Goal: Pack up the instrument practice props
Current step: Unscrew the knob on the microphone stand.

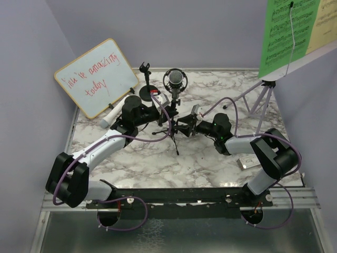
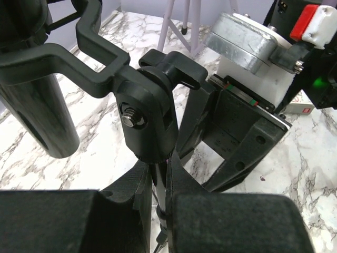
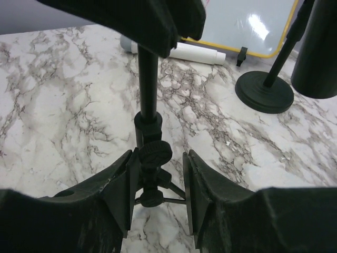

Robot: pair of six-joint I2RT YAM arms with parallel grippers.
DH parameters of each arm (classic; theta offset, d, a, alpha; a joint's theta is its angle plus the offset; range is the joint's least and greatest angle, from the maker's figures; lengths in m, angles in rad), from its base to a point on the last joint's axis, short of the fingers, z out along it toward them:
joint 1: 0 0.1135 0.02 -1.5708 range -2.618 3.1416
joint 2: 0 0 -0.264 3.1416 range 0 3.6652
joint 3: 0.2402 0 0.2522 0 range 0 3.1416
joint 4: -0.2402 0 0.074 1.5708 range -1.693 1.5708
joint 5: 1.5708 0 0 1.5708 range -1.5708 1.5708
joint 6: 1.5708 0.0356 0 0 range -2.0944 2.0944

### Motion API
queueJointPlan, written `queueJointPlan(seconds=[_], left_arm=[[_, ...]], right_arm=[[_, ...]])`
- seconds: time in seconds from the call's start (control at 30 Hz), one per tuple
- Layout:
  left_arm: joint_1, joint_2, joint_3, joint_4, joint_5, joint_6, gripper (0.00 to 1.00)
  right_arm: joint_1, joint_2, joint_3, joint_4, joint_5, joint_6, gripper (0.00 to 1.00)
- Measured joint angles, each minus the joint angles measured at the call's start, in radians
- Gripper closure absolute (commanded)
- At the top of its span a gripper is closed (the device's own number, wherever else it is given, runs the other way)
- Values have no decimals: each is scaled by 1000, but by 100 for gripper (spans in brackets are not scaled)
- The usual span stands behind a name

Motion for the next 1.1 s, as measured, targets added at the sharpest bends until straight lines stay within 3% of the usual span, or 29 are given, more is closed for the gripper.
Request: queueJointPlan(seconds=[0.27,0.53,0.7,0.9,1.1], left_arm=[[0,34,28,0,0,-2,100],[0,34,29,-3,-1,2,100],[0,34,33,-11,-5,4,100],[0,40,44,-24,-19,6,100],[2,43,51,-32,-54,5,100]], right_arm=[[-29,5,27,-19,-57,-6,69],[-37,5,61,-90,-137,-67,97],[-39,5,61,-98,-149,-160,99],[-31,-16,79,-190,-130,-390,100],[34,-41,87,-269,20,-676,100]])
